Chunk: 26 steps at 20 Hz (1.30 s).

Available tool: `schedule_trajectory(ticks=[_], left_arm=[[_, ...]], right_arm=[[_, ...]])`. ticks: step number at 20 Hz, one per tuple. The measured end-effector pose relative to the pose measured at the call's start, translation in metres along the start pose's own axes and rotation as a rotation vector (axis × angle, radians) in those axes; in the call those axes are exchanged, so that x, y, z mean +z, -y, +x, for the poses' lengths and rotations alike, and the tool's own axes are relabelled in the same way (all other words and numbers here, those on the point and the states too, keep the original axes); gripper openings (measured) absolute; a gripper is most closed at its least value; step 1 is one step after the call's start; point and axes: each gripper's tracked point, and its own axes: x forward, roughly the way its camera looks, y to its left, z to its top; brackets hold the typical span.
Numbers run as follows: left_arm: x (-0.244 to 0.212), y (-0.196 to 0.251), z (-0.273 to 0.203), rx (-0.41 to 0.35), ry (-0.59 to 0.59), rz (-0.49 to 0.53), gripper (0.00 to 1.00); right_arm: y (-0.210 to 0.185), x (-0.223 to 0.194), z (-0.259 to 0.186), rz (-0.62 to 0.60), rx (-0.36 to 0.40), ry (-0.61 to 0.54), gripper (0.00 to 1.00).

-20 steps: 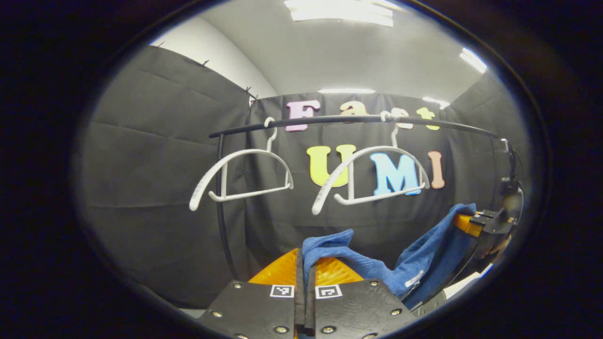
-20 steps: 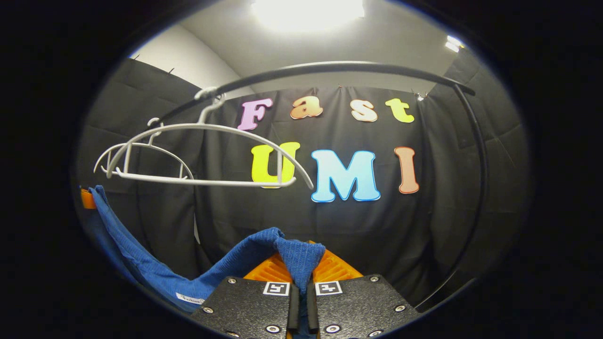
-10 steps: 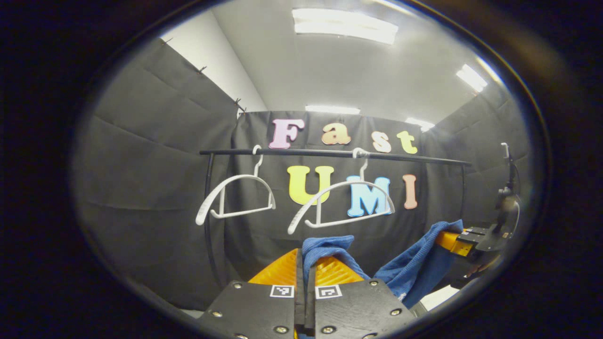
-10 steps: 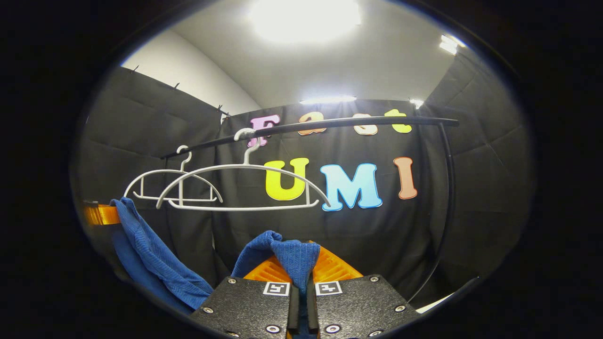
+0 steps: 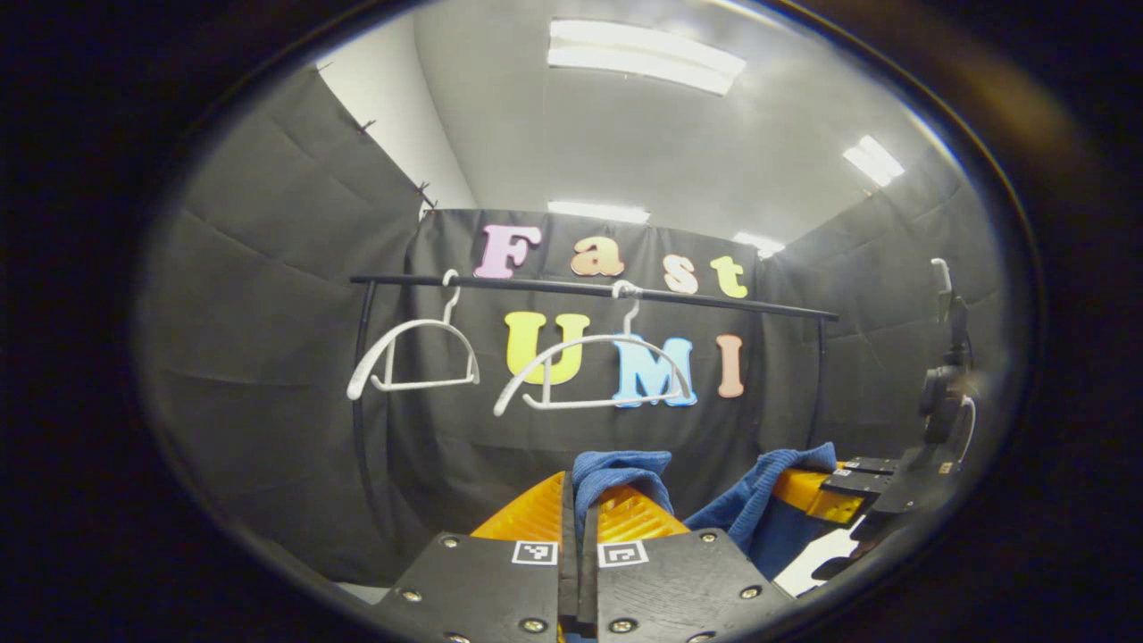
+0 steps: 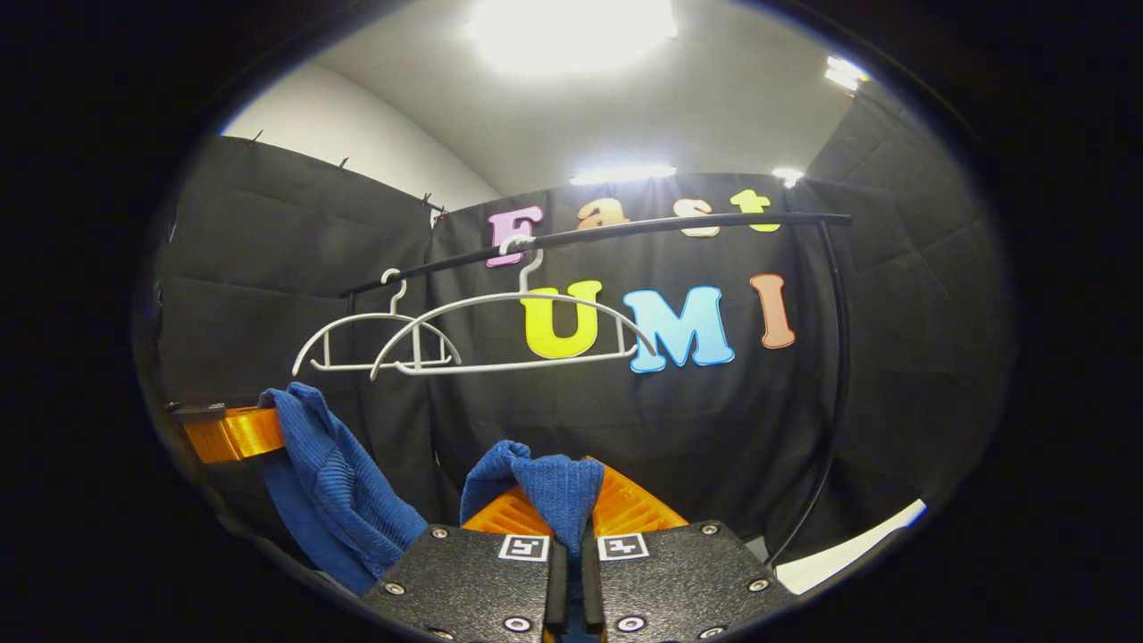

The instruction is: Grasp the clothes on the hanger with both hands and then place them into the laundry hamper below.

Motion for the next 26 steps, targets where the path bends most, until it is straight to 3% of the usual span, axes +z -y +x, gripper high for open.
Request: schedule_trajectory(ticks=[3, 4, 5, 11, 16, 20, 21, 22, 26], left_arm=[[-0.032, 0.004, -0.01, -0.013, -0.048, -0.023, 0.01], [-0.043, 0.006, -0.011, -0.015, -0.061, -0.031, 0.06], [-0.054, 0.005, -0.009, -0.015, -0.078, -0.04, 0.01], [-0.142, -0.001, -0.003, 0.015, -0.228, -0.066, 0.01], [-0.201, -0.015, -0.022, 0.06, -0.348, -0.057, 0.06], [-0.246, -0.025, -0.028, 0.093, -0.43, -0.052, 0.01], [-0.254, -0.027, -0.025, 0.099, -0.451, -0.046, 0.06], [-0.266, -0.026, -0.025, 0.103, -0.473, -0.04, 0.01], [-0.3, -0.026, -0.038, 0.103, -0.542, -0.006, 0.01]], right_arm=[[-0.008, -0.022, -0.011, -0.006, 0.015, -0.044, 0.06], [-0.009, -0.031, -0.014, -0.009, 0.019, -0.062, 0.06], [-0.01, -0.041, -0.016, -0.012, 0.024, -0.079, 0.06], [-0.001, -0.119, -0.024, -0.024, 0.015, -0.226, 0.06], [0.006, -0.175, -0.034, -0.058, -0.007, -0.34, 0.06], [0.007, -0.214, -0.039, -0.087, -0.012, -0.418, 0.06], [0.006, -0.222, -0.047, -0.095, -0.012, -0.438, 0.06], [0.007, -0.229, -0.049, -0.101, -0.013, -0.454, 0.06], [0.013, -0.254, -0.049, -0.111, -0.016, -0.515, 0.06]])
